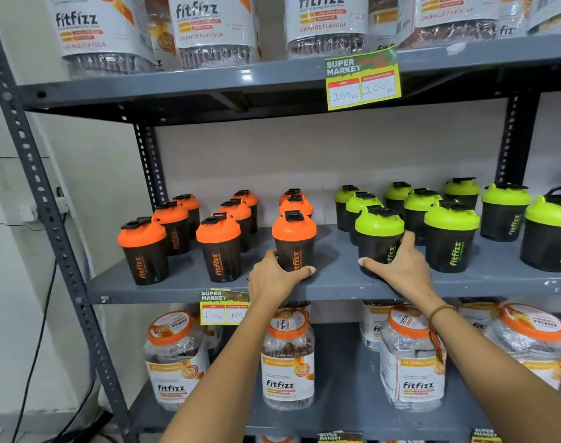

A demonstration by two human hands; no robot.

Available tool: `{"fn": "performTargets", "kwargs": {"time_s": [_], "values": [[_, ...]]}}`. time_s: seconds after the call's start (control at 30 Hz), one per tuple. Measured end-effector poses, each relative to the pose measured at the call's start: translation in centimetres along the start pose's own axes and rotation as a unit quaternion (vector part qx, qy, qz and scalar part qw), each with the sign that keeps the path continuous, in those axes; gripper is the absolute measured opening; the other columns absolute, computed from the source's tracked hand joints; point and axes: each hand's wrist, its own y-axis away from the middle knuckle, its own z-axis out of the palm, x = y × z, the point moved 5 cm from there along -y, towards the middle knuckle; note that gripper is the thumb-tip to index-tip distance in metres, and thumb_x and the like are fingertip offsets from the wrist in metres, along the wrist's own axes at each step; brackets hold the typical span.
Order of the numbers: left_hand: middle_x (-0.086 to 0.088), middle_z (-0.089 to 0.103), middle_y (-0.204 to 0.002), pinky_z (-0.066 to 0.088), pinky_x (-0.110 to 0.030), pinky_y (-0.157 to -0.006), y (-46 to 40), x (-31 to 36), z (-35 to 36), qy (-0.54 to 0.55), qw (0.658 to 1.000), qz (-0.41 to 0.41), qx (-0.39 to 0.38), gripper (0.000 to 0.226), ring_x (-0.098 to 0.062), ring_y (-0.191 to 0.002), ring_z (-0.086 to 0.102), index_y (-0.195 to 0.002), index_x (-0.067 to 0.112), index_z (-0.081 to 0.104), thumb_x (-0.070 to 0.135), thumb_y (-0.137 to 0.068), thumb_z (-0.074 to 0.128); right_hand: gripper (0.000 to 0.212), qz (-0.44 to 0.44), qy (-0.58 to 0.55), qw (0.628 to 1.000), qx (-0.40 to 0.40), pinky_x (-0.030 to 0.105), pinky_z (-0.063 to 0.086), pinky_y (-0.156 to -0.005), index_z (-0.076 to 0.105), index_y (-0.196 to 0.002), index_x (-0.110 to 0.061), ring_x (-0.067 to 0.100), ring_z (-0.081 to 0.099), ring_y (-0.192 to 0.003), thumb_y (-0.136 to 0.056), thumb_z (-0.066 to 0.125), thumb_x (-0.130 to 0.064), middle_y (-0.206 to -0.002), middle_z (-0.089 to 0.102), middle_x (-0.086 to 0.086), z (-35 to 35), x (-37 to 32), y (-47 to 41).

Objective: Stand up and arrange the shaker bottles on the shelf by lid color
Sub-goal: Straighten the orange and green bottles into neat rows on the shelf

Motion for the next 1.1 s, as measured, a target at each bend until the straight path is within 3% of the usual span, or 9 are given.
{"fn": "performTargets", "kwargs": {"time_s": [0.2, 0.73, 0.9, 1.0, 1.1], "values": [[0.001, 0.067, -0.117, 0.054, -0.042, -0.086, -0.1, 0.0, 0.1, -0.007, 1.000, 0.003, -0.009, 0.085, -0.021, -0.106, 0.063, -0.120, 0.024, 0.051, 0.075, -0.054, 0.068, 0.086, 0.007, 0.008, 1.000, 0.022, 0.046, 0.047, -0.083, 0.034, -0.120, -0.010, 0.044, 0.059, -0.110, -0.065, 0.082, -0.056, -0.122, 0.060, 0.020, 0.3, 0.1, 0.1], [0.001, 0.065, -0.122, 0.049, -0.041, -0.088, 0.0, 0.1, 0.3, -0.030, 0.999, 0.008, -0.017, 0.087, -0.023, -0.112, 0.060, -0.126, 0.025, 0.047, 0.077, -0.057, 0.065, 0.091, -0.016, 0.000, 0.999, 0.047, 0.049, 0.049, -0.085, 0.034, -0.121, -0.012, 0.045, 0.060, -0.110, -0.062, 0.080, -0.063, -0.122, 0.061, 0.022, 0.5, 0.1, 0.4], [0.001, 0.058, -0.134, 0.049, -0.045, -0.097, 1.0, -0.1, 0.0, 0.042, 0.998, 0.023, -0.031, 0.098, -0.021, -0.121, 0.055, -0.135, 0.026, 0.040, 0.073, -0.055, 0.071, 0.115, -0.022, -0.036, 0.998, 0.056, 0.052, 0.045, -0.101, 0.025, -0.144, -0.017, 0.040, 0.051, -0.127, -0.058, 0.082, -0.067, -0.142, 0.049, 0.015, 0.1, 0.0, 0.7], [0.004, 0.055, -0.137, 0.048, -0.041, -0.100, 2.8, -1.4, -1.1, 0.104, 0.993, 0.047, 0.027, 0.093, -0.014, -0.125, 0.052, -0.136, 0.027, 0.044, 0.069, -0.059, 0.072, 0.114, -0.036, -0.060, 0.995, 0.075, 0.051, 0.045, -0.104, 0.027, -0.144, -0.021, 0.033, 0.050, -0.130, -0.055, 0.080, -0.070, -0.144, 0.046, 0.012, -0.1, 0.1, 0.8], [0.012, 0.063, -0.126, 0.050, -0.026, -0.095, 5.3, -3.3, -3.2, 0.093, 0.984, 0.101, 0.114, 0.063, 0.003, -0.112, 0.056, -0.126, 0.028, 0.057, 0.062, -0.073, 0.066, 0.110, -0.050, -0.083, 0.991, 0.088, 0.052, 0.041, -0.108, 0.031, -0.144, -0.018, 0.033, 0.047, -0.132, -0.059, 0.074, -0.074, -0.143, 0.044, 0.013, 0.0, 0.4, 0.7]]}}
